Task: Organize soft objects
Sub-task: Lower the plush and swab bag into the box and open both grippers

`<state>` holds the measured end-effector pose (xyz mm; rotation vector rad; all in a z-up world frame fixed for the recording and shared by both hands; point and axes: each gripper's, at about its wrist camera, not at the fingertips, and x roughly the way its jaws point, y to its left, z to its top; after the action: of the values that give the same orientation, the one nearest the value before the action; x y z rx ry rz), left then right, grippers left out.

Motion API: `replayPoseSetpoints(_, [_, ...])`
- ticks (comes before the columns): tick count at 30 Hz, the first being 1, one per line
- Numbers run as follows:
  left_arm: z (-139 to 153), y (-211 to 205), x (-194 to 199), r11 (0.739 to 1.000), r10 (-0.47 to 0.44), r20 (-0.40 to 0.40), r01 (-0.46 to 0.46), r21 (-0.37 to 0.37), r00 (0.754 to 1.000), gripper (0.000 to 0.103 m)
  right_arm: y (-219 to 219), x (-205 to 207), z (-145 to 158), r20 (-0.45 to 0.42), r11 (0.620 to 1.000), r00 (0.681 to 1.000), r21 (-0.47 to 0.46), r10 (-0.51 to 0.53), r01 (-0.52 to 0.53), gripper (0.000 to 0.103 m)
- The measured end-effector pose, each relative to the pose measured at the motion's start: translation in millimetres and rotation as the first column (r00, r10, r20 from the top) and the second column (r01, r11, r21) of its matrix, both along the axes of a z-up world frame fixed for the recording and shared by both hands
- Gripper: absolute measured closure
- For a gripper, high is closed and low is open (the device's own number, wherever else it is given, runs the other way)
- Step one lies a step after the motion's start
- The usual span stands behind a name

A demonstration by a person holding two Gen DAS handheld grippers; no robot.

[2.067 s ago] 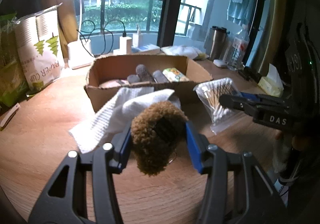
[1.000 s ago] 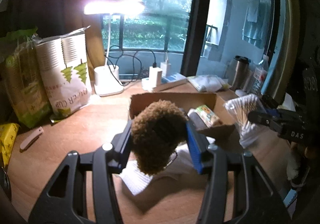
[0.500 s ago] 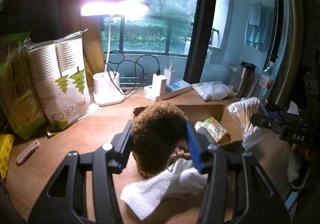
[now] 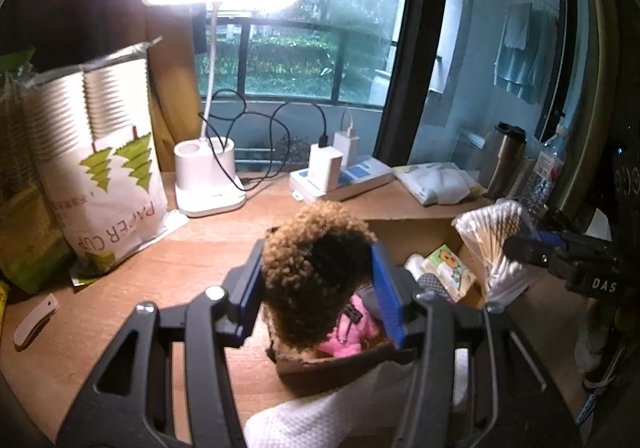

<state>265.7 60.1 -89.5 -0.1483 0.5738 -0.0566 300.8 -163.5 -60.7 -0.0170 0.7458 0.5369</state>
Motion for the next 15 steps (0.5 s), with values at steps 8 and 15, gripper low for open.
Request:
replayPoseSetpoints(8, [-16,-2,19,1.000,-0.017,-0.045,0.017,-0.013,0.999,0.052,24,22,-11,-0.023,0.998,0.998,0.024,0.050,-0.050,0.063])
replayPoseSetpoints(15, [-30,-2,29,1.000,-0.012,-0.089,0.010,-0.019,0.996,0.051,38,36,-22,-0.051,0.997,0.996,0.038,0.071,-0.069,0.063])
